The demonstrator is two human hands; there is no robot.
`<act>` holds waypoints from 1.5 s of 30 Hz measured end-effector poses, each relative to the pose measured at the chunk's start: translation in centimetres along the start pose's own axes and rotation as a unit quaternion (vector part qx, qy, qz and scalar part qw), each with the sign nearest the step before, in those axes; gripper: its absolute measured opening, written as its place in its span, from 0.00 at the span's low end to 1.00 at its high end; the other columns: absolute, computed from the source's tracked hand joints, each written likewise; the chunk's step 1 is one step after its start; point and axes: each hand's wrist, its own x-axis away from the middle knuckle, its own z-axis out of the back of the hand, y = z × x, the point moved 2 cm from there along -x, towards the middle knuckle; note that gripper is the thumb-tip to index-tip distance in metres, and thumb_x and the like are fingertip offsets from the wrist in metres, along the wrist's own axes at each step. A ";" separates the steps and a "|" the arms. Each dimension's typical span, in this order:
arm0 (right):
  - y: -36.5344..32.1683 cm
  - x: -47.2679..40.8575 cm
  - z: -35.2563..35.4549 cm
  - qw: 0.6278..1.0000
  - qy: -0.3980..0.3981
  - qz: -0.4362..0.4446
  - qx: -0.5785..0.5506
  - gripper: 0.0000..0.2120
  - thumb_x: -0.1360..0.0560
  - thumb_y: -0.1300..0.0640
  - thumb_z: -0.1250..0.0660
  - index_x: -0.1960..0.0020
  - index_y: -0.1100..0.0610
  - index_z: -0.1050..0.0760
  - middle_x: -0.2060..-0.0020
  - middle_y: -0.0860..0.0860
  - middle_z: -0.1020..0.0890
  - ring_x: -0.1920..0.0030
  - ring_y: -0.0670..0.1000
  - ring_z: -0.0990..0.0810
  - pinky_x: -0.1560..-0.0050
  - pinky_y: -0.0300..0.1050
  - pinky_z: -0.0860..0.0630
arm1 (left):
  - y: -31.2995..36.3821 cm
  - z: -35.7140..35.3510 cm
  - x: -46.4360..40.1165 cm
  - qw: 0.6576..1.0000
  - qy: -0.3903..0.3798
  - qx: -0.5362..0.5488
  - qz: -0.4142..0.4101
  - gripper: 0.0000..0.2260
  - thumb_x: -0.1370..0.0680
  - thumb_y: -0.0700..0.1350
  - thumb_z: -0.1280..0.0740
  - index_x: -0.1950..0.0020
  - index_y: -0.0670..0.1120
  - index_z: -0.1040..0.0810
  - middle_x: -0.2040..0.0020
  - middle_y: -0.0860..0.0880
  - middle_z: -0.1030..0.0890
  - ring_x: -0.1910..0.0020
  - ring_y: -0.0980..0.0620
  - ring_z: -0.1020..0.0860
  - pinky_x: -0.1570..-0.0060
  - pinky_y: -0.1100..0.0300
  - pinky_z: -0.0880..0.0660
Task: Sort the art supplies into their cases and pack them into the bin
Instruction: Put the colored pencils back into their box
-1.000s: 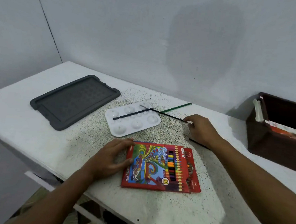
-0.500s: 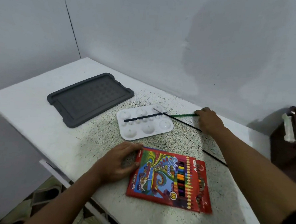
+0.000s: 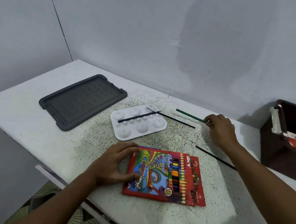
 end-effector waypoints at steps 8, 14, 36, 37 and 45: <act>2.8 10.1 4.3 0.996 -0.003 0.041 -0.082 0.10 0.23 0.65 0.34 0.46 0.55 0.19 0.55 0.50 0.26 0.56 0.52 0.24 0.57 0.45 0.31 | -0.1 -0.1 -0.1 0.998 -0.031 -0.035 -0.040 0.42 0.38 0.75 0.31 0.29 0.58 0.32 0.26 0.63 0.37 0.29 0.58 0.37 0.32 0.54 0.38; 4.1 14.4 4.6 0.995 -0.020 0.039 -0.084 0.11 0.26 0.66 0.31 0.48 0.54 0.18 0.56 0.47 0.26 0.59 0.50 0.23 0.62 0.43 0.27 | 0.1 -0.1 0.0 0.996 -0.046 -0.050 -0.059 0.45 0.40 0.77 0.33 0.28 0.62 0.37 0.26 0.59 0.38 0.29 0.54 0.36 0.32 0.47 0.38; -1.7 12.7 3.3 0.988 -0.094 0.058 -0.105 0.12 0.24 0.66 0.34 0.46 0.54 0.17 0.54 0.50 0.23 0.50 0.51 0.26 0.54 0.45 0.29 | 1.0 0.1 0.3 0.995 -0.050 -0.063 -0.057 0.44 0.42 0.77 0.32 0.29 0.63 0.35 0.27 0.58 0.37 0.29 0.55 0.38 0.33 0.51 0.40; -2.2 12.7 3.1 0.988 -0.092 0.052 -0.117 0.12 0.24 0.65 0.35 0.46 0.53 0.17 0.54 0.50 0.24 0.50 0.50 0.26 0.53 0.46 0.27 | 1.0 0.1 0.2 0.995 -0.050 -0.064 -0.057 0.44 0.42 0.77 0.32 0.29 0.63 0.35 0.27 0.58 0.37 0.29 0.55 0.38 0.33 0.51 0.40; -4.7 12.1 2.0 0.985 -0.127 0.015 -0.112 0.14 0.21 0.65 0.39 0.41 0.54 0.20 0.52 0.49 0.27 0.50 0.48 0.27 0.59 0.35 0.32 | 0.7 0.1 0.2 0.995 -0.058 -0.062 -0.051 0.44 0.41 0.77 0.32 0.29 0.64 0.37 0.26 0.59 0.39 0.28 0.54 0.39 0.32 0.49 0.41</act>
